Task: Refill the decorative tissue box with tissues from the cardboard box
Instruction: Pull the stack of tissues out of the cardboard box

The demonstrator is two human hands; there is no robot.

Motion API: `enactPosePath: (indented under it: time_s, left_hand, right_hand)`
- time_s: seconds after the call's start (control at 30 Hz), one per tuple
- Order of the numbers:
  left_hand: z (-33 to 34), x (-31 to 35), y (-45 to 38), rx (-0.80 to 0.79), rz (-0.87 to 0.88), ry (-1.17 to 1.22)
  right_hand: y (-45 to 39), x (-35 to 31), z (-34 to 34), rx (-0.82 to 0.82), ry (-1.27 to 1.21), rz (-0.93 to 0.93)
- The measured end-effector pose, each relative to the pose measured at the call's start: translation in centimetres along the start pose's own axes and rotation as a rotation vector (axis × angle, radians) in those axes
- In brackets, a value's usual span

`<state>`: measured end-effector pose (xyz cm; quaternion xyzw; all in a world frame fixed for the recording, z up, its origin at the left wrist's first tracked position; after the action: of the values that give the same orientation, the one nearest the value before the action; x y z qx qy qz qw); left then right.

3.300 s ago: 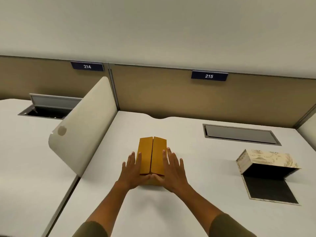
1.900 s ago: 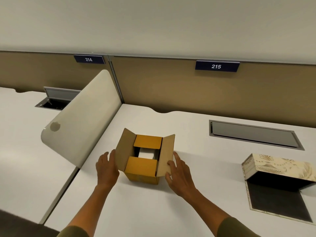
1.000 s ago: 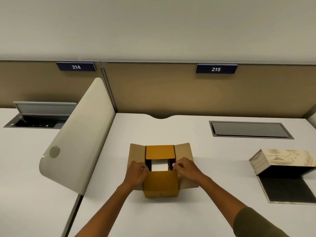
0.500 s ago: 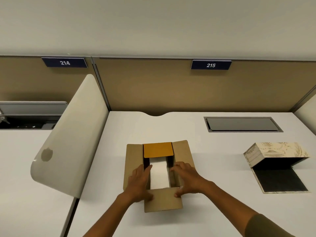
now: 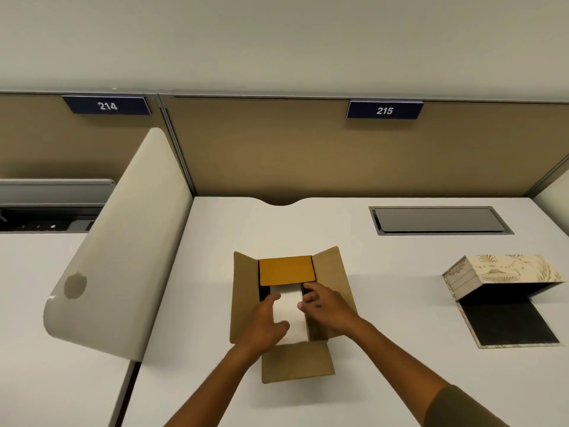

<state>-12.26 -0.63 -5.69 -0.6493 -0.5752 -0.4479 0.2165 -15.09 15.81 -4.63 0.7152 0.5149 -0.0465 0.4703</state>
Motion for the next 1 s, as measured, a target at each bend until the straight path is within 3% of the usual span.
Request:
enactPosePath:
  time_s: [0.1,0.3,0.47,0.73,1.0]
  left_hand:
    - [0.7,-0.4,-1.5,0.023,-0.140,0.238]
    - [1.8,-1.8,-3.6,-0.003,-0.330,0.415]
    - [2.9,-2.6,-4.5,0.007,-0.374,0.461]
    - [3.3,-3.6,-4.9,0.047,-0.395,0.441]
    - [3.5,-4.2,-5.4,-0.005,-0.437,0.604]
  right_hand:
    - [-1.0,-0.2,2.0,-0.070,-0.121,0.114]
    - [-3.5,0.1,4.2,-0.101,-0.282,0.262]
    - [-5.1,0.8,5.3,-0.094,-0.364,0.389]
    - [-6.7,1.4,6.0,-0.050,-0.390,0.428]
    - [-6.9,1.5,6.1,-0.051,-0.398,0.475]
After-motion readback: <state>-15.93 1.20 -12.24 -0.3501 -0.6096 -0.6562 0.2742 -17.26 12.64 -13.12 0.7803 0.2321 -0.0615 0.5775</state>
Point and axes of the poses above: each hand's wrist, its own y-axis away from the middle knuckle, its own z-axis out of the palm, x = y × z, the point moved 6 cm from there along -y, towards the middle knuckle, and after that the axes turned 15 degrees about z, right-handed, at the moved point
